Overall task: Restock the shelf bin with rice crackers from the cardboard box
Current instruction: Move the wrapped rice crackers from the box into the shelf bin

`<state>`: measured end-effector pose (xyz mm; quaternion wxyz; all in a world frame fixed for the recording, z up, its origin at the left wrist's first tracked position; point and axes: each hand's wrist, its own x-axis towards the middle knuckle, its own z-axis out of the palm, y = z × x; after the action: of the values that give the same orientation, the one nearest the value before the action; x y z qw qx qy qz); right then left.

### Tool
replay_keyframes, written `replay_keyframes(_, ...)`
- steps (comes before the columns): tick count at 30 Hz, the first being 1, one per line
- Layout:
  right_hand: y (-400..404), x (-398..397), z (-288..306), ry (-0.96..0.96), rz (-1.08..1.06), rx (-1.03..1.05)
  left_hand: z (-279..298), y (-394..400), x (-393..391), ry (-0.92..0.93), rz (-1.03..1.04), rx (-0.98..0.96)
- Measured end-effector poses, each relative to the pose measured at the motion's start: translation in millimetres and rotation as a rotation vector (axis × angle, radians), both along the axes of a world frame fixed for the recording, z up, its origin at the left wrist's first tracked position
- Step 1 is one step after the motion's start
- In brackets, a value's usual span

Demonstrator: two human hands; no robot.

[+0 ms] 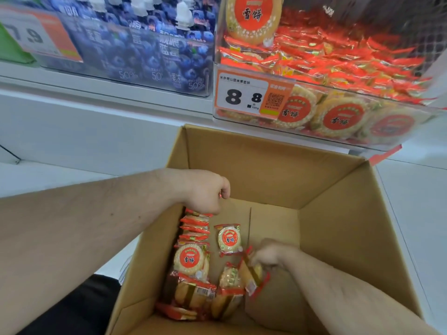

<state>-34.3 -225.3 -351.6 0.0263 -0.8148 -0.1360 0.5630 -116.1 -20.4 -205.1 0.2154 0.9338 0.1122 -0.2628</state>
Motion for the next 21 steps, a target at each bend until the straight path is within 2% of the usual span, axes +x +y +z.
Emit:
replay_keyframes(3, 19.1, 16.9, 26.4, 0.223, -0.466, 0.171, 10.7, 0.5, 0.8, 0.02, -0.052, -0.012)
replay_keyframes(5, 36.3, 26.7, 57.3, 0.424, -0.654, 0.294, 18.7, -0.1, -0.5, 0.06, -0.11, -0.038)
replay_keyframes(8, 55.2, 28.5, 82.6, 0.784, -0.762, 0.478, 24.8, -2.1, -4.6, 0.047, -0.169, -0.088)
replay_keyframes(10, 64.4, 25.6, 87.8, 0.979, -0.742, 0.576, 22.5, 0.0, -3.7, -0.124, -0.146, -0.109)
replay_keyframes(11, 67.8, 25.3, 84.0, 0.998, -0.723, 0.616, 21.7, 3.4, -2.5, -0.223, -0.105, -0.087)
replay_keyframes(13, 72.3, 26.3, 67.3, 0.883, -0.75, 0.625, 23.2, 13.9, -1.7, -0.29, 0.072, -0.094)
replay_keyframes(15, 71.1, 29.3, 34.0, 0.564, -0.828, 0.517, 24.9, 24.8, -3.1, -0.183, 0.356, -0.34)
replay_keyframes(16, 68.5, 30.0, 12.1, 0.347, -0.788, 0.444, 24.1, 29.0, -4.4, -0.126, 0.475, -0.469)
replay_keyframes(18, 62.0, 28.6, -25.5, -0.062, -0.524, 0.298, 21.8, 34.0, -5.3, -0.043, 0.594, -0.582)
replay_keyframes(19, 57.2, 26.2, -43.7, -0.186, -0.35, 0.253, 19.5, 35.0, -5.4, -0.016, 0.623, -0.61)
replay_keyframes(21, 49.0, 17.7, -66.9, -0.297, -0.096, 0.179, 15.3, 36.3, -4.5, 0.019, 0.651, -0.651)
